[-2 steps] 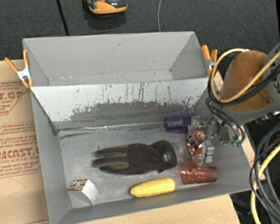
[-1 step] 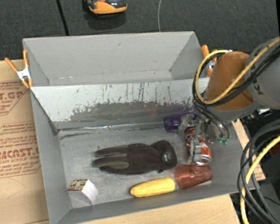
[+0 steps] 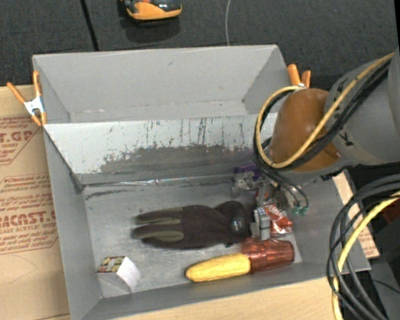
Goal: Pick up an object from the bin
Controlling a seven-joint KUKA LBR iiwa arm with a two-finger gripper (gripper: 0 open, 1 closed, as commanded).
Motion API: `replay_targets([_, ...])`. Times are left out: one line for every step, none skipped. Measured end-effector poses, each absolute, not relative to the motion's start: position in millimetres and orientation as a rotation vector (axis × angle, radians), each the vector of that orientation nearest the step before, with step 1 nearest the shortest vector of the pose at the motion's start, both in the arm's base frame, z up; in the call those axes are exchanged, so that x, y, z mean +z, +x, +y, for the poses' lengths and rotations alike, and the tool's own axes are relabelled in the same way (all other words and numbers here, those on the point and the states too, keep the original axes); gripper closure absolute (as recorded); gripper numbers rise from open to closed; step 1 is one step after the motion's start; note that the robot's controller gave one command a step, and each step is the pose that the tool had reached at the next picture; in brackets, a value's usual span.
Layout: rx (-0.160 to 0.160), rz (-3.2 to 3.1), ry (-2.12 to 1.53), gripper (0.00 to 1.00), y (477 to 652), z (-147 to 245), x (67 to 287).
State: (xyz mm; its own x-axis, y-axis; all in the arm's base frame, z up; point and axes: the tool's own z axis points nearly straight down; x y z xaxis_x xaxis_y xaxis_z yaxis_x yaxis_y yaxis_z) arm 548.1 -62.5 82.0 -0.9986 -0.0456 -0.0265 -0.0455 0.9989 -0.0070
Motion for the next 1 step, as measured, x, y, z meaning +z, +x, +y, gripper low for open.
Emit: replay_targets([0.000,3.128,0.240,1.00,563.5,-37.0,70.7])
